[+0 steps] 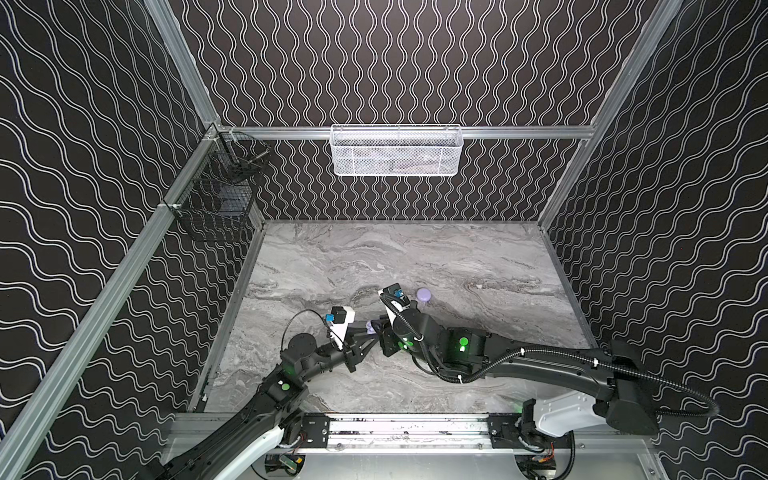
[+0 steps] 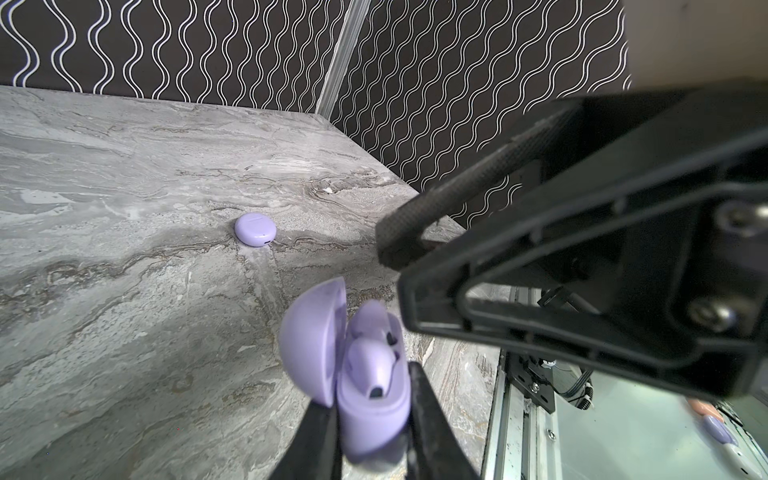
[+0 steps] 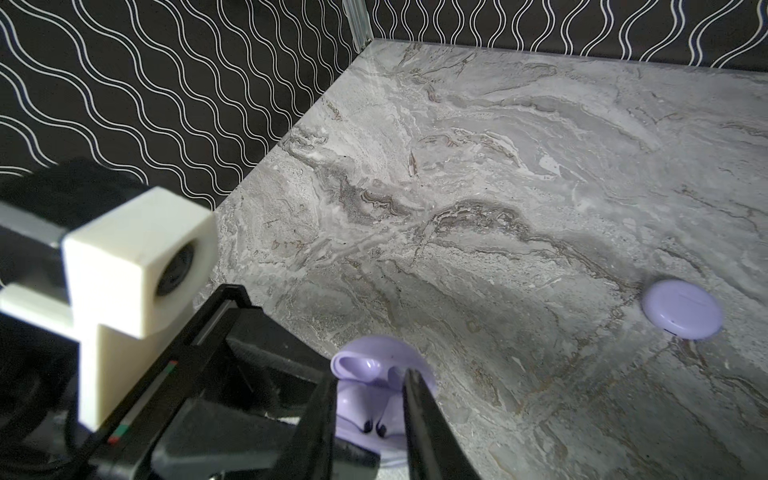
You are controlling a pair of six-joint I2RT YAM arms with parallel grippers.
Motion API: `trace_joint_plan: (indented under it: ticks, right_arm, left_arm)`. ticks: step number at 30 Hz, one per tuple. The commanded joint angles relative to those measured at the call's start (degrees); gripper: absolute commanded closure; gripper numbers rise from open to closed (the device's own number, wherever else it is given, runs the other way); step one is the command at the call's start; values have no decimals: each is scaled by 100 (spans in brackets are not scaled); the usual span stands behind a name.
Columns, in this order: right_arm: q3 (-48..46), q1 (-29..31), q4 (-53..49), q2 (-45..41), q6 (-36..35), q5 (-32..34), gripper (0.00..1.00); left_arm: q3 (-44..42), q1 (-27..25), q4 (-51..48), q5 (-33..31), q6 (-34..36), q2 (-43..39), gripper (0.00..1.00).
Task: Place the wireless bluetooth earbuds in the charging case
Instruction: 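Open the right gripper to release the earbud and lift away, then move the right gripper over the open lid of the held case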
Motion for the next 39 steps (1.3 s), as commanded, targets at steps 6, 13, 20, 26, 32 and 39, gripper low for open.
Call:
trace_joint_plan:
  ticks: [6,13,20,26,32,39]
  right_arm:
    - [17,-57,-256,-44,152,268,66]
    - [-74,-127,-338,-162,203,255,60]
    - [-106,-366,-553,-199,360,74,44]
    - [-138,-588,-643,-281,391,-181,40]
    - [-126,-899,-835,-285,442,-546,37]
    - [-137,-1378,-1008,-264,384,-1296,36]
  left_arm:
    - [45,17,199,3,177,54,86]
    - [45,9,336,56,181,146,85]
    - [62,-17,291,-8,230,174,85]
    - [80,-57,309,-23,254,218,84]
    - [115,-142,267,-75,308,240,84]
    - [175,-351,207,-166,418,286,84]
